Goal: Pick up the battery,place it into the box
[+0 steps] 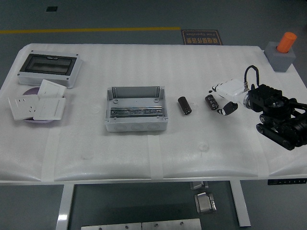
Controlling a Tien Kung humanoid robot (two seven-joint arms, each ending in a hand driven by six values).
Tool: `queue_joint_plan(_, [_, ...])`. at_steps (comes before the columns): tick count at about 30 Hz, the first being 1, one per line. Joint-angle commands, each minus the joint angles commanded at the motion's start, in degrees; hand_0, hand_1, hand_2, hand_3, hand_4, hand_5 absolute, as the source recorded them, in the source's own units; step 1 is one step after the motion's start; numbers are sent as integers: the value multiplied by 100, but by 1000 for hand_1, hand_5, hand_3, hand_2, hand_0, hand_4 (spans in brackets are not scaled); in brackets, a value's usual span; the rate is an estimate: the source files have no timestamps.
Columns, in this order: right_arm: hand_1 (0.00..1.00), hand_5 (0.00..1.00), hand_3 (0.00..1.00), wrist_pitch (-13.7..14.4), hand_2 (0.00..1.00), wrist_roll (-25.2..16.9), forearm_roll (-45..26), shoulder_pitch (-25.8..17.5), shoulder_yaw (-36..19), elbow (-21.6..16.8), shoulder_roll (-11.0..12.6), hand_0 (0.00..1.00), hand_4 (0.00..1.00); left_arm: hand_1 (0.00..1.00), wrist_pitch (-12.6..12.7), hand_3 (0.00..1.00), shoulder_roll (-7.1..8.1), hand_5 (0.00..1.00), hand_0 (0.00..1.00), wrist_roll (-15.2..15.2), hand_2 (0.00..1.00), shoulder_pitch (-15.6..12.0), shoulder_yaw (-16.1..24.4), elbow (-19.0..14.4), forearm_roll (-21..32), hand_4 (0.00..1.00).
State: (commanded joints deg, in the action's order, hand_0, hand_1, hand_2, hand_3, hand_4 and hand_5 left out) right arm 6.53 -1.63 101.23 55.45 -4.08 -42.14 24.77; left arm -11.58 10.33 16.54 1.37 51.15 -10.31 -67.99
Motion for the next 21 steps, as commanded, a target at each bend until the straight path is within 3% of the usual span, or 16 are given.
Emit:
queue_joint_plan(18, [622, 277, 847, 23, 804, -51, 37, -37, -100, 13, -87, 677, 724, 649, 1, 493, -19, 413, 608, -42, 427, 27, -77, 0, 73, 467])
queue_joint_plan(19, [602, 241, 742, 10, 732, -62, 64, -48, -114, 20, -87, 671, 621, 649, 0, 493, -20, 414, 609, -46, 426, 31, -87, 0, 83, 466])
queue_joint_plan(21, [602, 241, 742, -18, 732, -81, 113, -65, -142, 33, -87, 671, 621, 649, -2, 493, -21, 414, 609, -52, 426, 34, -91, 0, 94, 466])
